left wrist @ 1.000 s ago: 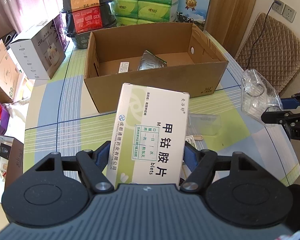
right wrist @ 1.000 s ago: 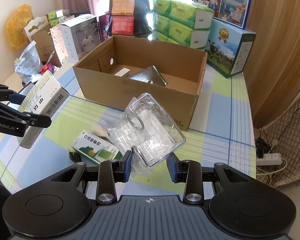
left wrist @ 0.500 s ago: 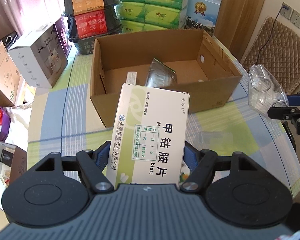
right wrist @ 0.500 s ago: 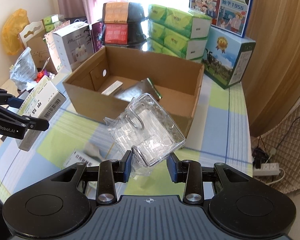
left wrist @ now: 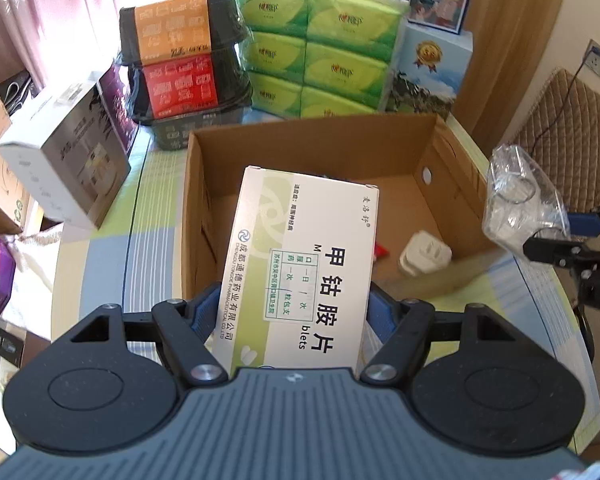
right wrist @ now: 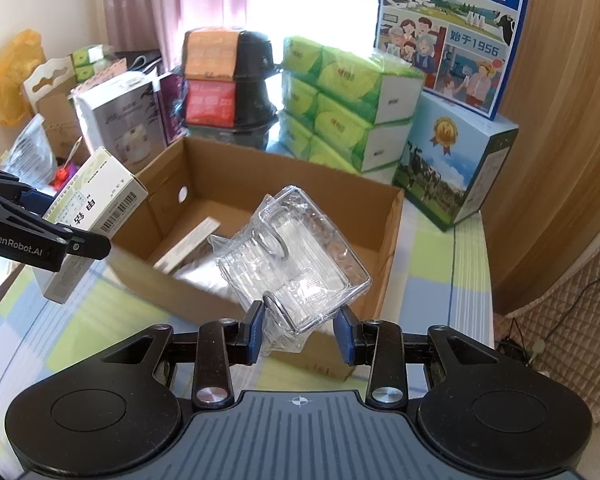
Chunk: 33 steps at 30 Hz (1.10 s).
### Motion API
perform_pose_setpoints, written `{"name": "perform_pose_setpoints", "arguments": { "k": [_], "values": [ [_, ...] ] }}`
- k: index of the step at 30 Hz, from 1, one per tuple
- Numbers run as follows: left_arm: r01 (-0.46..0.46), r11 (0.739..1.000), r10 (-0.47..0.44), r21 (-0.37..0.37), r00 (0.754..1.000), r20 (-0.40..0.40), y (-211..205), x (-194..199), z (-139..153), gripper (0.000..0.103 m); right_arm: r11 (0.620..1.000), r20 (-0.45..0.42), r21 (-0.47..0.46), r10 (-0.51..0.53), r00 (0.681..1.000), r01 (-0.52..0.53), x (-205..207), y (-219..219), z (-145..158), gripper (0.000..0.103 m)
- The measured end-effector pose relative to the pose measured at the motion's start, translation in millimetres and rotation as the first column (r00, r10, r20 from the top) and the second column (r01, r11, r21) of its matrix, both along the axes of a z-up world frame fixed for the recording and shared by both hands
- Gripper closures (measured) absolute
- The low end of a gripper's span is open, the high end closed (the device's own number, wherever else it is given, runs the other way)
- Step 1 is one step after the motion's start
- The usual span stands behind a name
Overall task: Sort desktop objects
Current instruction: 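Lift and carry the medicine box and clear tray over the cardboard box, then open both grippers to drop the medicine box and tray into the box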
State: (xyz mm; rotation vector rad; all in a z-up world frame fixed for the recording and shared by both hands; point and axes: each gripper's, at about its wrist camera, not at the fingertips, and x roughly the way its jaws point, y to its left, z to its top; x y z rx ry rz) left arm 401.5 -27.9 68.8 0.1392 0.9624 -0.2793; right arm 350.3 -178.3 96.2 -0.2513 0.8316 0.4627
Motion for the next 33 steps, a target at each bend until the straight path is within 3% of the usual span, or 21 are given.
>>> {"name": "perform_pose_setpoints", "arguments": {
  "k": [14,29,33],
  "values": [
    [-0.004,1.0,0.004,-0.019,1.0,-0.017,-11,53,-19,0.033,0.996,-0.058,0.044,-0.076,0.995,0.078,59,4,-22,0.069],
    [-0.018,0.999,0.017,-0.047,0.999,-0.031,-6,77,-35,0.033,0.995,-0.083,0.023,-0.093,0.992,0.095,73,2,-46,0.069],
    [-0.018,0.996,0.016,-0.089,1.0,-0.026,-6,84,-38,0.033,0.995,-0.085,0.019,-0.096,0.992,0.098,75,3,-49,0.069]
  ]
}}
